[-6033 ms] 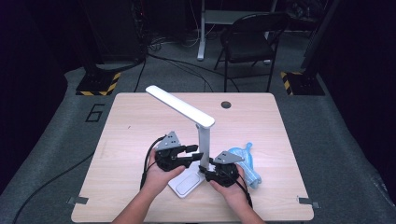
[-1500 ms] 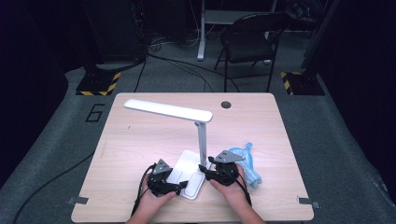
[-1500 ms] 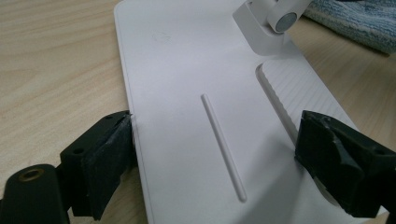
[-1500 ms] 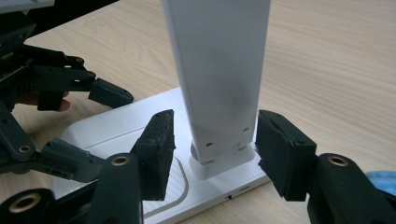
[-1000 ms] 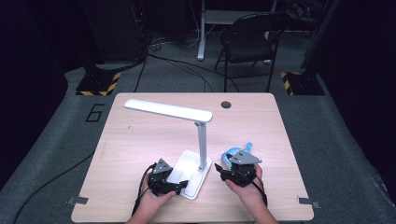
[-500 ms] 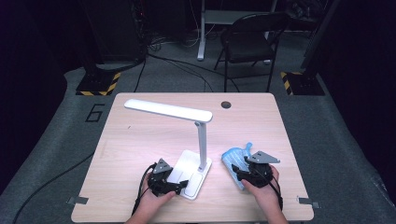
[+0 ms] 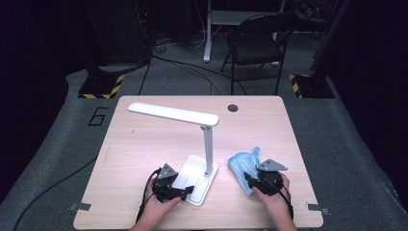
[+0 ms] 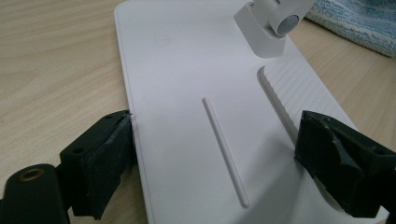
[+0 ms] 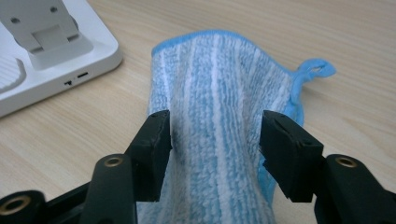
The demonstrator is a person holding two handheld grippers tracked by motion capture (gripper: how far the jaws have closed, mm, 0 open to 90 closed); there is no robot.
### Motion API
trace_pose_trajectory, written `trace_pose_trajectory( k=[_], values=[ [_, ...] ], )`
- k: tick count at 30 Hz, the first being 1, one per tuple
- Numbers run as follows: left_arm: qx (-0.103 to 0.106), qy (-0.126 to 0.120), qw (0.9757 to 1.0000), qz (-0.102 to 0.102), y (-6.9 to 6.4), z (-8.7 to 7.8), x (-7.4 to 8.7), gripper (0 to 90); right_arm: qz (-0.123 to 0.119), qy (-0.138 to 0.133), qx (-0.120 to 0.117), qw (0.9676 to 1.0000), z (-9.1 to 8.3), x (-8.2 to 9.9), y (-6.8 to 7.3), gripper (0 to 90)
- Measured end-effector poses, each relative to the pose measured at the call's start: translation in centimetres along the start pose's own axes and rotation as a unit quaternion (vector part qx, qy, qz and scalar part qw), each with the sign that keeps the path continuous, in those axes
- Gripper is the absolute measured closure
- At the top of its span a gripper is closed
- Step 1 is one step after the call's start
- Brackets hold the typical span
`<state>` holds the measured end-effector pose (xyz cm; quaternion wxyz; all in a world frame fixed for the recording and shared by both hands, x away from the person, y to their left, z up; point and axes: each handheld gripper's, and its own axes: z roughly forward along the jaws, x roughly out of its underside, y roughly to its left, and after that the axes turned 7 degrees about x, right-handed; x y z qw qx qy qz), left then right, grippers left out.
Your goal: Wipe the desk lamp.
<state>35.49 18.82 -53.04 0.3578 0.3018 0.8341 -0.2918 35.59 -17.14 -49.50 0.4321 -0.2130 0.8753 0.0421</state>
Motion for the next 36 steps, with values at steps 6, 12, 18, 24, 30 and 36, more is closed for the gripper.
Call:
trace_pose_trajectory(
  k=[6, 12, 18, 24, 30, 36],
  values=[
    [0.003, 0.004, 1.0000, 0.000, 0.0, -0.1, 0.0, 11.5, 0.009, 0.013, -0.006, 0.9999, 0.7, 0.3, 0.1, 46.9],
    [0.004, 0.006, 1.0000, 0.001, 0.1, -0.1, 0.0, 11.6, 0.018, 0.027, -0.007, 0.9995, 1.0, 0.5, 0.0, 48.9],
    [-0.001, 0.000, 1.0000, 0.001, 0.0, 0.0, 0.0, 11.8, 0.020, 0.038, -0.007, 0.9991, 1.4, 0.6, 0.2, 50.7],
    [-0.005, -0.002, 1.0000, -0.004, -0.1, 0.0, 0.1, 11.8, 0.002, 0.039, -0.008, 0.9992, 1.6, 0.5, 0.2, 61.7],
    [-0.006, -0.003, 1.0000, -0.005, -0.2, 0.0, 0.1, 11.9, 0.014, 0.034, -0.007, 0.9993, 1.4, 0.4, 0.3, 64.9],
    [-0.005, -0.003, 1.0000, -0.003, -0.2, 0.0, 0.1, 11.9, 0.014, 0.026, -0.006, 0.9996, 1.3, 0.1, 0.5, 65.2]
  ],
)
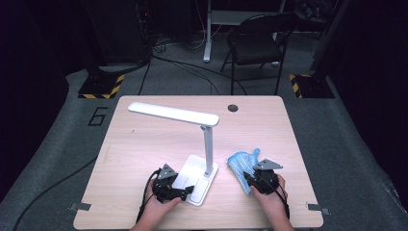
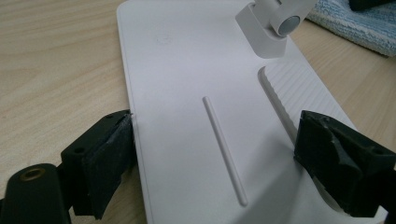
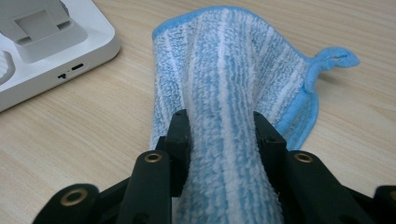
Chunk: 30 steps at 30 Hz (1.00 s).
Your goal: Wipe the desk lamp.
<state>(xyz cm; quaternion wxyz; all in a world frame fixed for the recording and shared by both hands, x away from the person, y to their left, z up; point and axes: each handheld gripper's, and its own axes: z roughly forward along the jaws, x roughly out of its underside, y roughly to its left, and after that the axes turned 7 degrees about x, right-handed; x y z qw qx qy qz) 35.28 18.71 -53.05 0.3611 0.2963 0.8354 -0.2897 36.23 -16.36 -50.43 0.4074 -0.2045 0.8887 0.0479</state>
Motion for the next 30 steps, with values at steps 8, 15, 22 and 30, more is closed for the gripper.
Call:
trace_pose_trajectory(
  k=[8, 15, 22, 30],
  values=[
    [0.004, 0.006, 1.0000, 0.005, -0.3, 0.1, 0.0, 11.5, 0.008, -0.009, -0.008, 0.9999, -0.3, -0.3, 0.0, 65.2],
    [0.003, 0.003, 1.0000, 0.001, -0.4, 0.1, 0.0, 11.5, 0.010, -0.008, -0.019, 0.9997, -0.4, -0.4, 0.0, 65.2],
    [0.004, 0.003, 1.0000, 0.002, -0.4, 0.1, 0.0, 11.5, 0.003, -0.016, -0.038, 0.9991, -0.5, -0.8, -0.1, 65.4],
    [0.005, 0.003, 1.0000, 0.003, -0.3, 0.1, 0.0, 11.6, 0.004, -0.017, -0.054, 0.9984, -0.4, -1.5, 0.5, 66.0]
  ],
)
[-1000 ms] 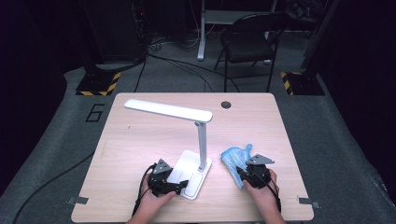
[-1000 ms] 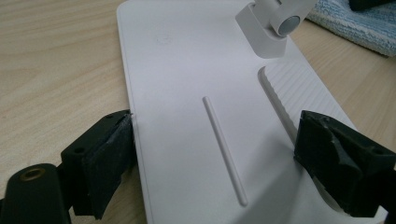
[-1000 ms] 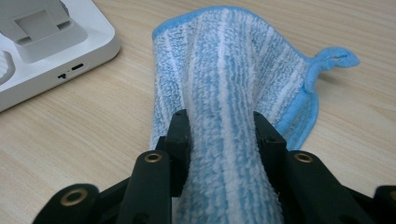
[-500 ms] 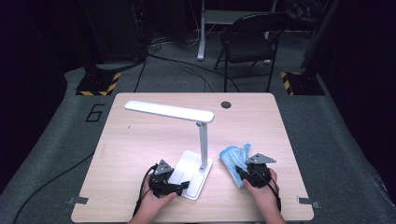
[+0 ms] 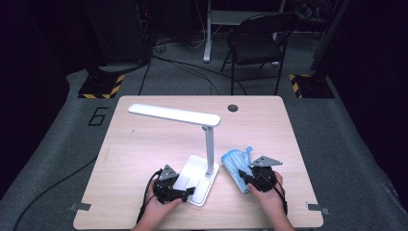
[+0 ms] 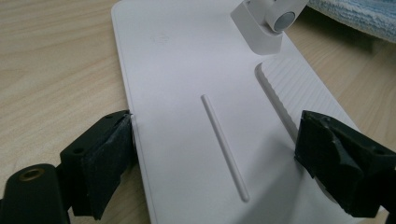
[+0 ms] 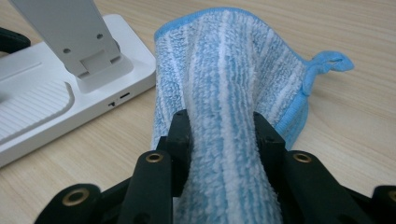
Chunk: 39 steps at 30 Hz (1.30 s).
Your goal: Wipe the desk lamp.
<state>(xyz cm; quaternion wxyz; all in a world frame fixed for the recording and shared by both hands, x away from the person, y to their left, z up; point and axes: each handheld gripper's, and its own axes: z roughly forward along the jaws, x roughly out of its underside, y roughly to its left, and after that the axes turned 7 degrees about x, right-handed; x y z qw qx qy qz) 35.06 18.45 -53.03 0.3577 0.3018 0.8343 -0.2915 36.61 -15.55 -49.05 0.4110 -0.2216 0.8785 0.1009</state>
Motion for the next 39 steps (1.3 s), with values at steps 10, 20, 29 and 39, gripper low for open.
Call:
trace_pose_trajectory(
  k=[10, 20, 29, 39],
  values=[
    [0.000, -0.001, 1.0000, -0.001, 0.0, 0.0, 0.0, 11.6, -0.014, -0.001, -0.008, 0.9999, 0.3, -1.2, 1.3, 66.2],
    [0.000, 0.000, 1.0000, 0.000, 0.0, 0.0, 0.0, 11.6, -0.039, -0.018, -0.035, 0.9985, -0.3, -2.2, 3.5, 66.3],
    [0.000, -0.001, 1.0000, -0.004, -0.1, 0.0, 0.0, 11.6, -0.075, -0.040, -0.081, 0.9931, -0.8, -2.6, 4.5, 66.8],
    [0.000, -0.001, 1.0000, -0.001, 0.0, 0.0, 0.0, 11.5, -0.085, -0.042, -0.128, 0.9872, -0.2, -2.9, 4.6, 67.4]
  ],
)
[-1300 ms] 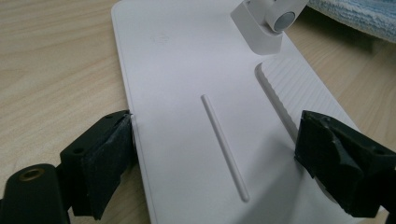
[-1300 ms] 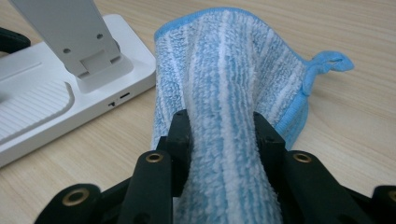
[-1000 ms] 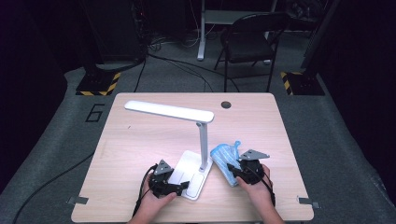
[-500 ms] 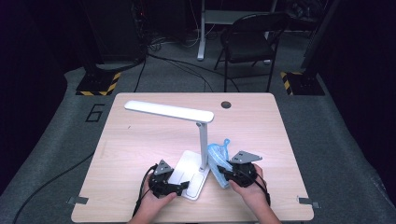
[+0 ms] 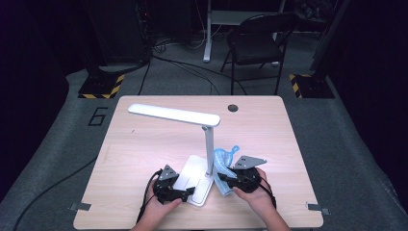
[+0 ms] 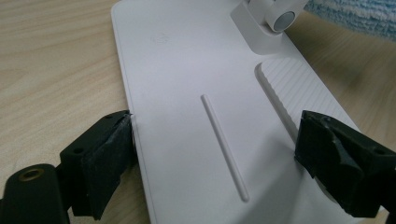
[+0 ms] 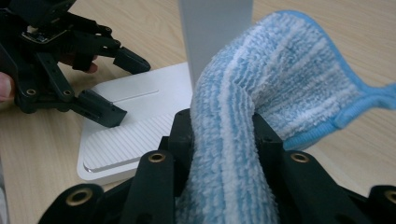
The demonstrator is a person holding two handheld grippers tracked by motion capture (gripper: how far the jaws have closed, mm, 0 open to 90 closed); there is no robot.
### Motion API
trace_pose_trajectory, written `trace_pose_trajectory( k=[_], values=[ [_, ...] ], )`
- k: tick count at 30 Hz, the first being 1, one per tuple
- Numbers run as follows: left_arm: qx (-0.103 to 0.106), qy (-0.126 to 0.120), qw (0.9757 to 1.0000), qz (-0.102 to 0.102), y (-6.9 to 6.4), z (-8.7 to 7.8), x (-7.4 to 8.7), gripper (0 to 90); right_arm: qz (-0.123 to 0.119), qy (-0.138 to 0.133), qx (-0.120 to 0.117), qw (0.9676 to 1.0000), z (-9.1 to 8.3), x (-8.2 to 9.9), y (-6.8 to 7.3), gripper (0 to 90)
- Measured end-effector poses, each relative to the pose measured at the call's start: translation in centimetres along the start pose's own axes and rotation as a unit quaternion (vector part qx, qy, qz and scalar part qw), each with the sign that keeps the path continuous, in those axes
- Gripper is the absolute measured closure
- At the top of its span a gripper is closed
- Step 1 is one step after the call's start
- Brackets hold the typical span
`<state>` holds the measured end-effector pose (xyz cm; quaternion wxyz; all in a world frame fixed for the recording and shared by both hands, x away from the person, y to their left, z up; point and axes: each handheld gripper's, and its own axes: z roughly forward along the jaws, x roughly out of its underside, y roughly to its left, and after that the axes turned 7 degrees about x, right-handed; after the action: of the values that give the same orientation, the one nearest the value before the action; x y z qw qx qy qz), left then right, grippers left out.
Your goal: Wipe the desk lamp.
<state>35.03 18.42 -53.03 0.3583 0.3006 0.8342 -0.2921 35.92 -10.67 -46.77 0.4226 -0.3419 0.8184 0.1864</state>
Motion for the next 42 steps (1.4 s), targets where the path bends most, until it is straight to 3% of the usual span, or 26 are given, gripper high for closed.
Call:
trace_pose_trajectory(
  k=[9, 17, 25, 29, 35, 42],
  values=[
    [0.000, 0.005, 1.0000, 0.005, -0.1, 0.0, 0.0, 10.8, -0.015, 0.001, -0.010, 0.9998, 1.0, -0.8, 0.5, 67.6],
    [-0.001, 0.003, 1.0000, 0.006, -0.1, 0.1, 0.0, 10.9, -0.018, -0.001, -0.044, 0.9989, 1.5, -0.8, -0.4, 68.2],
    [-0.001, 0.003, 1.0000, 0.004, -0.2, 0.1, 0.0, 10.9, -0.020, 0.001, -0.061, 0.9979, 1.8, -0.7, -0.6, 68.6],
    [-0.002, 0.002, 1.0000, 0.003, -0.2, 0.1, 0.0, 10.9, -0.015, 0.003, -0.058, 0.9982, 2.0, -0.6, -0.6, 68.7],
    [-0.004, 0.002, 1.0000, 0.001, -0.3, 0.1, 0.0, 10.9, -0.024, 0.006, -0.053, 0.9983, 2.3, -0.4, -0.6, 68.8],
    [-0.004, 0.001, 1.0000, 0.002, -0.2, 0.2, 0.0, 11.0, -0.017, 0.025, -0.048, 0.9984, 2.9, 0.0, -0.4, 68.8]
  ],
)
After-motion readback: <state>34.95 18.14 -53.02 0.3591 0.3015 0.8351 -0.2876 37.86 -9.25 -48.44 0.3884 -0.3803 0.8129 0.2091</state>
